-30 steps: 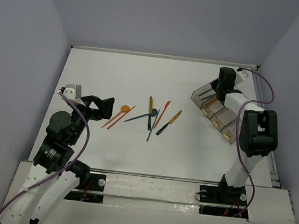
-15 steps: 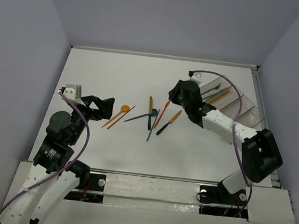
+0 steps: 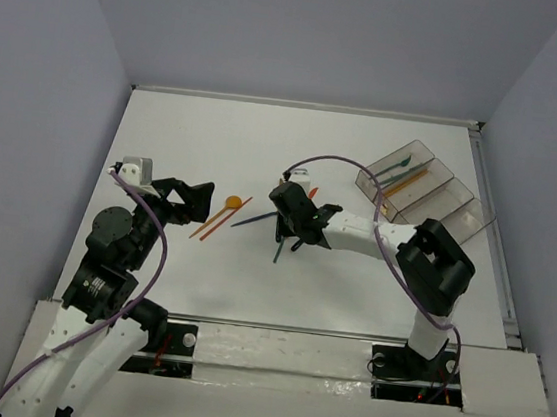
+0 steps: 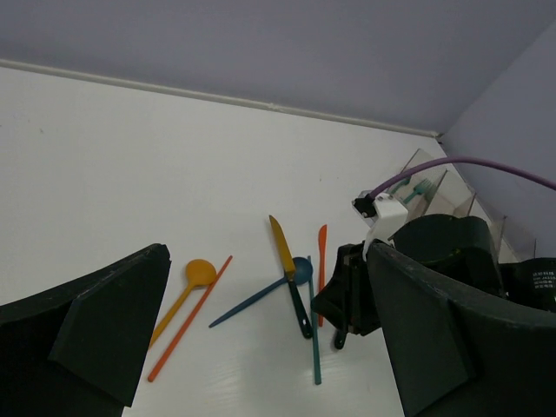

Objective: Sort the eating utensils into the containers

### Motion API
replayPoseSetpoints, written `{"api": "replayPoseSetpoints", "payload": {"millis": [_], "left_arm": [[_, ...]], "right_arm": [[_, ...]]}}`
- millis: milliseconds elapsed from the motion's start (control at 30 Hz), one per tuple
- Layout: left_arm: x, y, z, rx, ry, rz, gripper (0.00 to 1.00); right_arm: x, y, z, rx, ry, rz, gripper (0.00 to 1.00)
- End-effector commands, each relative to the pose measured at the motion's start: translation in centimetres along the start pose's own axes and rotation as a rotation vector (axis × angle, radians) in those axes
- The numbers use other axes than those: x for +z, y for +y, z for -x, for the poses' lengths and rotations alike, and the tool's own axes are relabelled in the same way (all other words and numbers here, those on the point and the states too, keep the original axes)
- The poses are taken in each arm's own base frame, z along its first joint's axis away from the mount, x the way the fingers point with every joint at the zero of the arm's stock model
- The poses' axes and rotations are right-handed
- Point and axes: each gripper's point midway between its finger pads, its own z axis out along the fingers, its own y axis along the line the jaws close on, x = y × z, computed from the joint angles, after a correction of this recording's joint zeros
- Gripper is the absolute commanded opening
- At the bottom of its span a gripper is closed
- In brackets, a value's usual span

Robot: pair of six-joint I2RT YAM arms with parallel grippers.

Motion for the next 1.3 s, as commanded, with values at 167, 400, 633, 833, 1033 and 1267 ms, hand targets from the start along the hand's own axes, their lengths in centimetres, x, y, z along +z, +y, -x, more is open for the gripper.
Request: {"api": "replayPoseSetpoints", "payload": {"millis": [167,400,633,833,1033,1267], "left_arm": [[0.1,-0.6,1.2,0.007,-0.05,-0.03,0.99],[-0.1,-0.6,1.3,0.008,-0.055,-0.034,0.99],[-0.2,-0.7,1.4,0.006,-0.058,-0.039,0.99],[-0.2,-0.7,1.4,0.006,-0.059,-0.037,0.99],[-0.2,-0.7,1.4,0.006,-0.059,-0.037,0.99],[-0.1,-0.8,1.3,0.005,-0.055,-0.042,0.99]], "right_arm": [[0.6,2.0,0.7,-0.057,0.013,0.0,0.32],[2.0,1.4,0.3,-0.08,0.031,-0.062,0.32],[2.8,1.2,-0.7,-0.087,0.054,-0.077,0.32],[3.4,1.2,-0.9,-0.048,0.052,-0.095,0.27],[2.1,1.1,1.6,0.003,-0.029,-0.112,0.15],[-1.7,2.2,7.2,0.114,-0.195,-0.047,0.08]]}}
